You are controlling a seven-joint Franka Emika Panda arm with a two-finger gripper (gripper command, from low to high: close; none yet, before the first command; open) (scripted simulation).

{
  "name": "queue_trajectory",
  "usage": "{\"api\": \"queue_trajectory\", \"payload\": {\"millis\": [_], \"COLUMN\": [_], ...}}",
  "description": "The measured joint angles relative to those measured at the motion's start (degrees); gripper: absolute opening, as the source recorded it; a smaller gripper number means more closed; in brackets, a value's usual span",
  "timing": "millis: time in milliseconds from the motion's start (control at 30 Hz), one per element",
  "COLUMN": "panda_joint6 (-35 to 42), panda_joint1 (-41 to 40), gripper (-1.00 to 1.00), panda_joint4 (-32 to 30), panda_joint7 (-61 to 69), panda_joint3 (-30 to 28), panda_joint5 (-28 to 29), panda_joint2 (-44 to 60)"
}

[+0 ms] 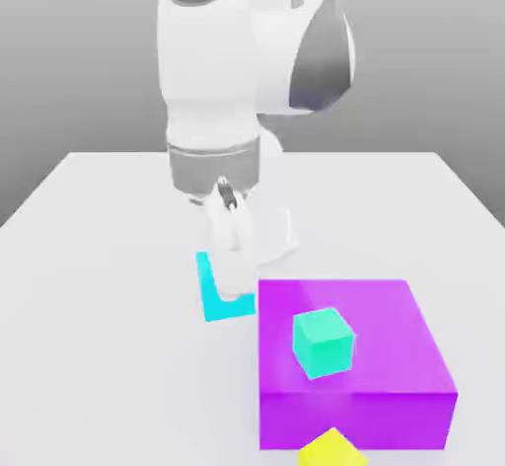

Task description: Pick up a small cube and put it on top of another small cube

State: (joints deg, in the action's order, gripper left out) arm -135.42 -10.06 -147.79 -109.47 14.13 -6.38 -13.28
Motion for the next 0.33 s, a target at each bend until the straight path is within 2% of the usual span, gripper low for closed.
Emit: {"api": "queue_trajectory", "payload": {"millis": [67, 200, 233, 333], "panda_joint6": [1.36, -5.74, -7.53, -7.53], "panda_joint1": [2.68, 3.07, 3.05, 3.05], "gripper": [-1.00, -1.00, 1.00, 1.00], "panda_joint4": [0.61, -1.30, -1.80, -1.80], "panda_joint7": [2.05, 1.42, 1.15, 1.15], "panda_joint3": [2.29, 4.02, 4.18, 4.18], "panda_joint5": [0.41, 2.39, 2.77, 2.77], "panda_joint2": [-0.51, 4.97, 6.27, 6.27]}}
